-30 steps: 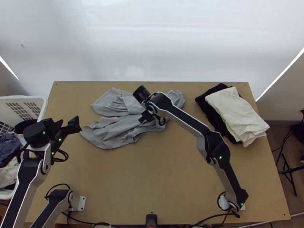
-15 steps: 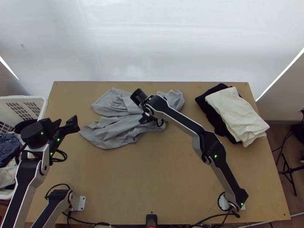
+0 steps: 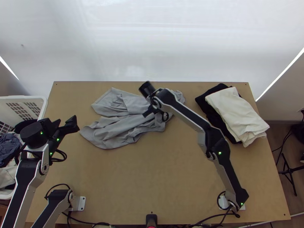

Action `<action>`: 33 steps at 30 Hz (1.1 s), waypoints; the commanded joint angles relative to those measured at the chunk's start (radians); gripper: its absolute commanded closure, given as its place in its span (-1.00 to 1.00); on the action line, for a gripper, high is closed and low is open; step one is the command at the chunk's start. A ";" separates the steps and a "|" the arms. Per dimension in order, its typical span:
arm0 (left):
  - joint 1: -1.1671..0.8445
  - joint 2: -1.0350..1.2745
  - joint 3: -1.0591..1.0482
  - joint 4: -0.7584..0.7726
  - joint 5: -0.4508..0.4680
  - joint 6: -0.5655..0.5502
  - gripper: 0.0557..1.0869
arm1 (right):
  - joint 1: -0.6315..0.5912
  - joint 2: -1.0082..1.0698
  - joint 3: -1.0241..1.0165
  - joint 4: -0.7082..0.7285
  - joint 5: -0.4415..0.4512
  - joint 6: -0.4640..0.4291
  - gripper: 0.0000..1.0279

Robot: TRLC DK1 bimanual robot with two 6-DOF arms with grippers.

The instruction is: Fold the t-shirt

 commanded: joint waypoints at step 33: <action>-0.106 0.183 -0.054 0.139 0.003 0.022 -0.91 | -0.335 -0.909 -0.765 -0.146 -0.828 0.083 0.94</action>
